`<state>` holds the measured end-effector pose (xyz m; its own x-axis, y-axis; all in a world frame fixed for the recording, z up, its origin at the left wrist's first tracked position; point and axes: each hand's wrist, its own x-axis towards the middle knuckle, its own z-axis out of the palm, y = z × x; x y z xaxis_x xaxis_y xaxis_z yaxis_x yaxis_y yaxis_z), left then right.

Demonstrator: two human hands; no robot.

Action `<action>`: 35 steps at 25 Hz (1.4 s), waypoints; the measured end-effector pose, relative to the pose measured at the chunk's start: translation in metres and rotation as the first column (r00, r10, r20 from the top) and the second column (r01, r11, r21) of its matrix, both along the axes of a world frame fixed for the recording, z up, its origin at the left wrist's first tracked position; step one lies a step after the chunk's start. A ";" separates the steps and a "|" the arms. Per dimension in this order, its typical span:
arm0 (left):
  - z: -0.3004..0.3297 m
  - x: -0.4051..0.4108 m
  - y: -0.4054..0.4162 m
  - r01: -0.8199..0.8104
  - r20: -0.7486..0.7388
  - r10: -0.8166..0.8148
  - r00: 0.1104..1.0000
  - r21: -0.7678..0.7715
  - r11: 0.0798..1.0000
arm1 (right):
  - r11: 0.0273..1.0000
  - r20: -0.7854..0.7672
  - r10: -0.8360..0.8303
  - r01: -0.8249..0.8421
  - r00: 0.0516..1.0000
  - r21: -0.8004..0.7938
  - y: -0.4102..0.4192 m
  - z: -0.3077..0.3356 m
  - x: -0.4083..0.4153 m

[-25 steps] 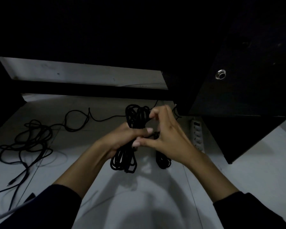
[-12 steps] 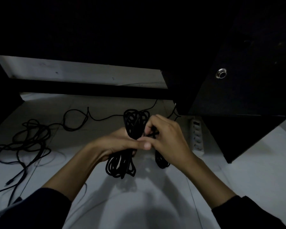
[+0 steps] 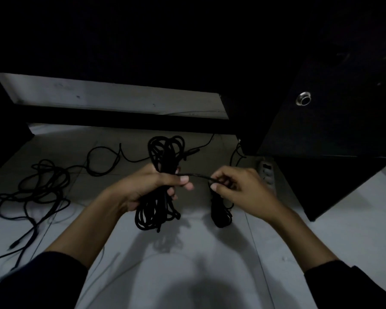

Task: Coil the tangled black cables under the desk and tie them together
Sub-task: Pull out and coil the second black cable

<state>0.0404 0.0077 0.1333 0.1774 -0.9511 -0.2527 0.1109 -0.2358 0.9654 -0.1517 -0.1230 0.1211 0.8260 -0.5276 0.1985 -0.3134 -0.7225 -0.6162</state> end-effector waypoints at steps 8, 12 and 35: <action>-0.003 0.014 0.001 -0.159 0.034 0.161 0.986 -0.064 0.985 | 0.953 -0.086 -0.024 0.049 0.996 0.299 -0.018 -0.032 -0.019; -0.013 0.021 -0.005 -0.312 -0.081 0.305 0.949 -0.101 0.945 | 0.886 0.036 -0.184 0.149 0.982 0.439 -0.017 -0.025 -0.017; -0.023 -0.027 -0.027 -0.520 -0.392 0.470 0.791 -0.025 0.854 | 0.825 0.031 -0.125 0.087 0.992 0.558 0.008 -0.015 0.009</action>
<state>0.0135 -0.0196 0.1103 0.5537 -0.7851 -0.2777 0.5217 0.0671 0.8505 -0.1430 -0.1153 0.1064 0.7543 -0.6483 -0.1039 -0.3144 -0.2178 -0.9240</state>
